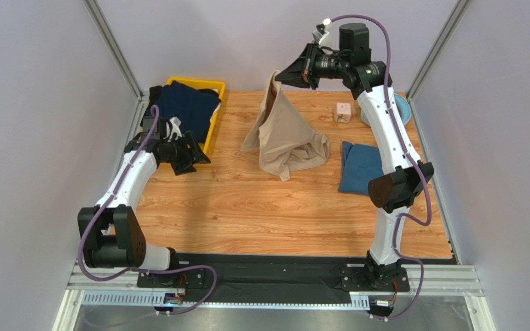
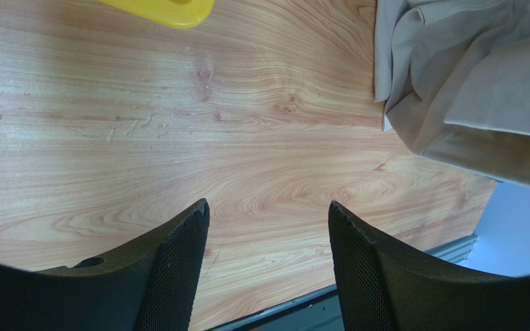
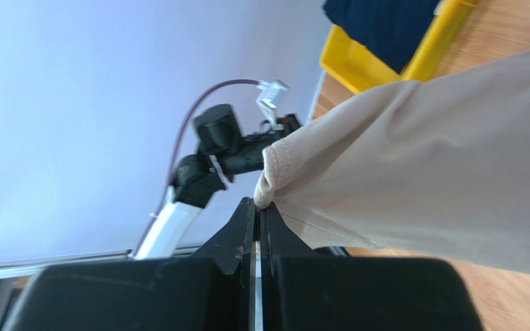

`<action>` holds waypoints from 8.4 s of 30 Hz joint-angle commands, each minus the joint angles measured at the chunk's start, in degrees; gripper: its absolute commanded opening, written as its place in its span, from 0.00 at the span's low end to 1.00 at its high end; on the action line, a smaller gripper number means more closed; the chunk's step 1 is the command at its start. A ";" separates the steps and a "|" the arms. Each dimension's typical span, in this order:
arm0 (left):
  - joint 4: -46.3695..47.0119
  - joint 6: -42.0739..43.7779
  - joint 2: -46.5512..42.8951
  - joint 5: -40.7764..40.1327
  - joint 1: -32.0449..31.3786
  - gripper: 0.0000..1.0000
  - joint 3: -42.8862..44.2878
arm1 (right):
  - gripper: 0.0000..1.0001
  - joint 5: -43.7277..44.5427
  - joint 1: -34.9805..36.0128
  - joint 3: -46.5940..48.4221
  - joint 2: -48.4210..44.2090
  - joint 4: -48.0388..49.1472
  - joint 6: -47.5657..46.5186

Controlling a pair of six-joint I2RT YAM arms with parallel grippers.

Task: Fold and stack the t-shirts
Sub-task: Flatten out the tshirt

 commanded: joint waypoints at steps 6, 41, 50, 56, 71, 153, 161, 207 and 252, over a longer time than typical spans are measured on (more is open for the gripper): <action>3.87 -1.32 2.32 5.10 0.15 0.70 1.92 | 0.00 -12.04 1.16 11.37 -1.41 29.35 25.94; 14.77 -7.82 13.92 3.26 -28.94 0.75 -1.42 | 0.00 -11.52 -10.44 -5.41 -3.79 36.83 18.57; 16.44 -10.81 21.38 1.60 -34.56 0.75 -0.63 | 0.00 -11.96 -10.44 -1.71 1.58 40.52 21.38; 18.03 -12.49 25.08 -0.60 -35.27 0.75 0.94 | 0.00 -13.54 -10.53 -2.15 2.46 42.19 22.79; 12.23 -11.61 32.46 -8.16 -36.49 0.68 10.16 | 0.00 -15.03 -11.67 -5.48 2.38 50.54 28.33; -12.30 -2.57 -17.81 -38.66 -7.06 0.00 39.97 | 0.00 0.79 -38.22 -24.90 -42.74 17.49 23.05; -7.73 -1.50 -5.69 -29.70 -4.60 0.00 26.46 | 0.00 0.26 -34.54 -42.30 -32.88 14.70 17.36; -4.12 2.38 3.56 -27.68 -4.33 0.45 15.46 | 0.35 28.84 -19.76 -51.86 -20.20 -8.87 -27.48; -3.60 2.45 -4.18 -18.97 -7.06 0.44 3.94 | 0.00 25.40 -18.88 -52.51 -3.16 -6.58 -29.68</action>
